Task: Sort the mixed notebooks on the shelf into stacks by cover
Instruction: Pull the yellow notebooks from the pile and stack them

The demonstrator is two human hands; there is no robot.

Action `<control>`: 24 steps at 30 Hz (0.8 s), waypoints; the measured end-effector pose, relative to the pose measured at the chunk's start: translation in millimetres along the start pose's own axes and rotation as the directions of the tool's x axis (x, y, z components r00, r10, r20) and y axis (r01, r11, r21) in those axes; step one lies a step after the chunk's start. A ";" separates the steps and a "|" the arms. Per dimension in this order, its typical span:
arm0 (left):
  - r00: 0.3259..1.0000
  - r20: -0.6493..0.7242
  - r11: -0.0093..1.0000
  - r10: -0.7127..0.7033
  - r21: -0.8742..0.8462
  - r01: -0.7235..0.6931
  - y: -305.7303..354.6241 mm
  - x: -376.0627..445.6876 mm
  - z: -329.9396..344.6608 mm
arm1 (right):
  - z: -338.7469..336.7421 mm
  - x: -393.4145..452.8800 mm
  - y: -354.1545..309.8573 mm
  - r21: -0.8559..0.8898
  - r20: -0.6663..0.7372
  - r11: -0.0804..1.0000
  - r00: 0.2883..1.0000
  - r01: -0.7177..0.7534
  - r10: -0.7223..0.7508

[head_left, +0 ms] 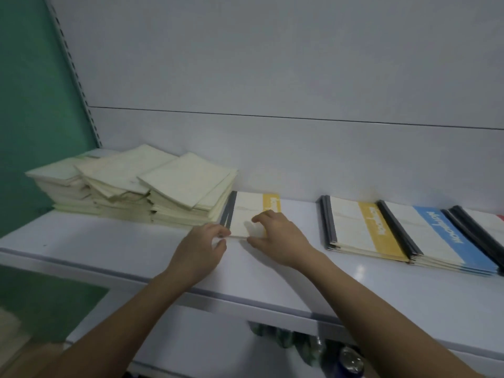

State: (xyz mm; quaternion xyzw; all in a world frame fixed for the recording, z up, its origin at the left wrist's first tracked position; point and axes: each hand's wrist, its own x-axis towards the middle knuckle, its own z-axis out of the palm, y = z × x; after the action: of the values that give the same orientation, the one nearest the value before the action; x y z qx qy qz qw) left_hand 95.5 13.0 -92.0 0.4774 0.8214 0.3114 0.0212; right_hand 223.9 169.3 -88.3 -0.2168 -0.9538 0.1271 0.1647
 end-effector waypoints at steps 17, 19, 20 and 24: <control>0.791 0.612 0.293 0.012 -0.758 0.583 -41.3 11.8 -37.0 | 36.6 -55.0 -112.1 -0.072 -0.398 0.986 0.911 -0.152 0.112; 0.701 0.707 0.167 0.097 -0.706 0.688 -31.5 14.8 -34.5 | 35.1 -66.4 -128.4 -0.177 -0.415 0.977 0.909 -0.114 0.031; 0.682 0.721 0.163 0.122 -0.692 0.703 -26.8 15.4 -32.3 | 34.4 -71.4 -132.9 -0.231 -0.403 0.968 0.915 -0.103 0.002; 0.705 0.693 0.249 0.150 -0.716 0.652 -14.5 19.6 -31.7 | 20.7 -79.8 -128.0 -0.211 -0.275 0.971 0.960 -0.112 0.051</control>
State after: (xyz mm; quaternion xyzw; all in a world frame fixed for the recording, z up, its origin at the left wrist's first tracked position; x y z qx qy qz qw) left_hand 63.2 8.0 -69.0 0.2894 0.4794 0.5374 0.6306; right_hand 236.6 17.6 -87.7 -0.2883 -0.9213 -0.0053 0.2610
